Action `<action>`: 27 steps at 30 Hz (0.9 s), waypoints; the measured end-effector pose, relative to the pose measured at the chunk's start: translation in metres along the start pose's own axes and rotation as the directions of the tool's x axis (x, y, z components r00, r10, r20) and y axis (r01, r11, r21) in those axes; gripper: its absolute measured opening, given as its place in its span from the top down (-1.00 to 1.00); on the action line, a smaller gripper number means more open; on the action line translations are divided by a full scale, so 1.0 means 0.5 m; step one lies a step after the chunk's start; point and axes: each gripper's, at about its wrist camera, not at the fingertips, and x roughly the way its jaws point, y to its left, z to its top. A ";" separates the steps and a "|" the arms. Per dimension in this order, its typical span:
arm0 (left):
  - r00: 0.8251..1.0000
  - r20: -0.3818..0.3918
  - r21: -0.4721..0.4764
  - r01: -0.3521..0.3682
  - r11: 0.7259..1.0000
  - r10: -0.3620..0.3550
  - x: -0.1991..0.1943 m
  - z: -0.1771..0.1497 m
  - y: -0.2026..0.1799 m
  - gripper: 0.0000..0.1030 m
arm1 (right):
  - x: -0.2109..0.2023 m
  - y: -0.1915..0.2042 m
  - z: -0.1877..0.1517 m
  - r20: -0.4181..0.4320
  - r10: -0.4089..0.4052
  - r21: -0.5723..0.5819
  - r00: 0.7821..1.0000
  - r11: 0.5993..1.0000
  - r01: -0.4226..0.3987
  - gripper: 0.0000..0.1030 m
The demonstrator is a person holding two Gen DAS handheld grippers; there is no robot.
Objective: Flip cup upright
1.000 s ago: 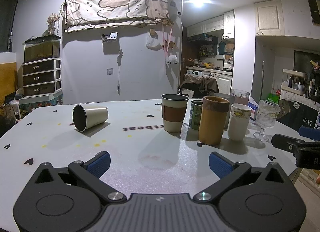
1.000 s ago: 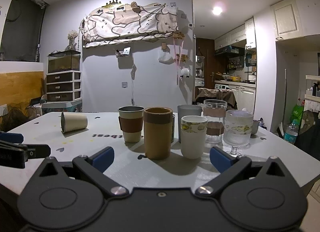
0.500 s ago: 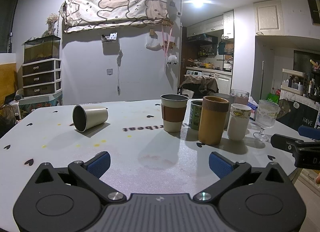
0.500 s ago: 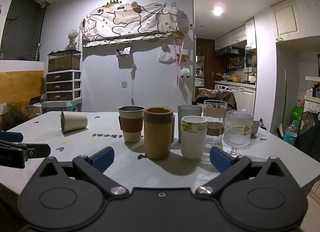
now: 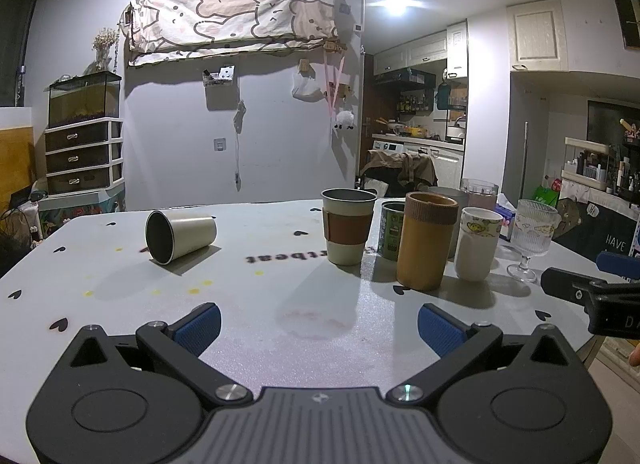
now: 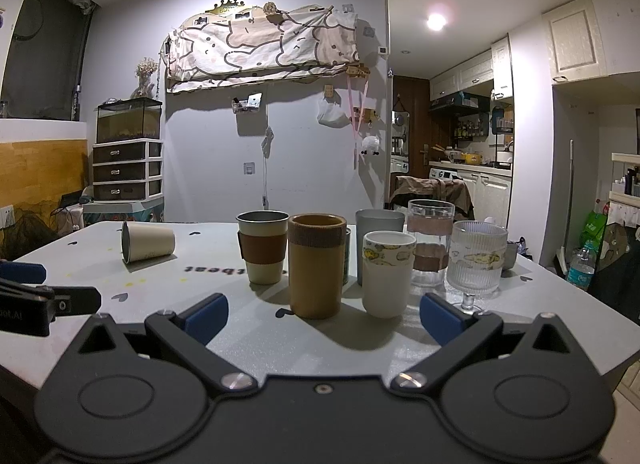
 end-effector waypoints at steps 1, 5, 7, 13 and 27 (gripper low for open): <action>1.000 0.000 0.000 0.000 1.000 0.000 -0.001 0.000 0.001 -1.00 | 0.000 0.000 0.000 0.000 0.000 0.000 1.000 1.000 0.000 -1.00; 1.000 0.001 0.000 0.001 1.000 -0.001 0.000 0.000 0.000 -1.00 | 0.000 0.000 0.000 0.000 0.001 -0.002 1.000 1.000 -0.001 -1.00; 1.000 0.001 0.000 0.001 1.000 -0.001 -0.001 0.000 0.001 -1.00 | 0.001 0.000 0.000 -0.001 0.002 -0.001 1.000 1.000 -0.002 -1.00; 1.000 0.001 0.002 0.001 1.000 -0.001 -0.002 0.000 0.001 -1.00 | 0.003 -0.002 0.001 -0.001 0.000 0.000 1.000 1.000 0.000 -1.00; 1.000 0.005 0.002 -0.001 1.000 0.001 -0.005 0.003 0.002 -1.00 | 0.003 -0.004 0.001 0.001 0.001 0.000 1.000 1.000 -0.001 -1.00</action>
